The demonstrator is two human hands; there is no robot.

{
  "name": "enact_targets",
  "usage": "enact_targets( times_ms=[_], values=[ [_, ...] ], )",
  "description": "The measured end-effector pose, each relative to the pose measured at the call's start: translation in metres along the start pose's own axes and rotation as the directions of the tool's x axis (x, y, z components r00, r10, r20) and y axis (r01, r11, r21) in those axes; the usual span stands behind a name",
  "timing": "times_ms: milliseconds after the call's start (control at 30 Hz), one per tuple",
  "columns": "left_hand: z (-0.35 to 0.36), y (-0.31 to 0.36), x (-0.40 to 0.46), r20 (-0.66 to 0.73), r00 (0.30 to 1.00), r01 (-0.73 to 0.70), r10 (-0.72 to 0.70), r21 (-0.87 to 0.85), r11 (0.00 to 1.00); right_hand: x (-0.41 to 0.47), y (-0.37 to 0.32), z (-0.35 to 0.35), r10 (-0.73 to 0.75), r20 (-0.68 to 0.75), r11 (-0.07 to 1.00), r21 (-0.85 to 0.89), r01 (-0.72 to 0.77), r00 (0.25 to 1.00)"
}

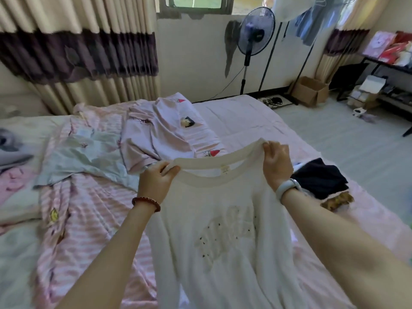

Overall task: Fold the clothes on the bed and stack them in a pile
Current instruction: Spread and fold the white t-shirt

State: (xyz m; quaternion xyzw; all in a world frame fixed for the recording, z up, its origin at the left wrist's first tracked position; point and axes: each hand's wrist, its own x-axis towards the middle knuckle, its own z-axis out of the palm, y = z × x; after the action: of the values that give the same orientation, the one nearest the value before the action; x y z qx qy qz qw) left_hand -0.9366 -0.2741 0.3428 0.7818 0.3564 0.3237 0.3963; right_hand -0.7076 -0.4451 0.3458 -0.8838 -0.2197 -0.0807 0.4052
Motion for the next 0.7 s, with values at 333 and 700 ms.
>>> enact_targets(
  times_ms=[333,700],
  values=[
    [0.076,-0.206,0.05,-0.104,0.934,0.357,-0.341,0.292,0.887,0.0,0.052,0.232,0.083,0.477,0.983,-0.181,0.005,0.875],
    [0.172,-0.212,-0.205,0.035,0.924,0.314,-0.38,0.499,0.808,-0.206,0.179,0.189,-0.108,0.604,0.97,-0.111,0.218,0.789]
  ],
)
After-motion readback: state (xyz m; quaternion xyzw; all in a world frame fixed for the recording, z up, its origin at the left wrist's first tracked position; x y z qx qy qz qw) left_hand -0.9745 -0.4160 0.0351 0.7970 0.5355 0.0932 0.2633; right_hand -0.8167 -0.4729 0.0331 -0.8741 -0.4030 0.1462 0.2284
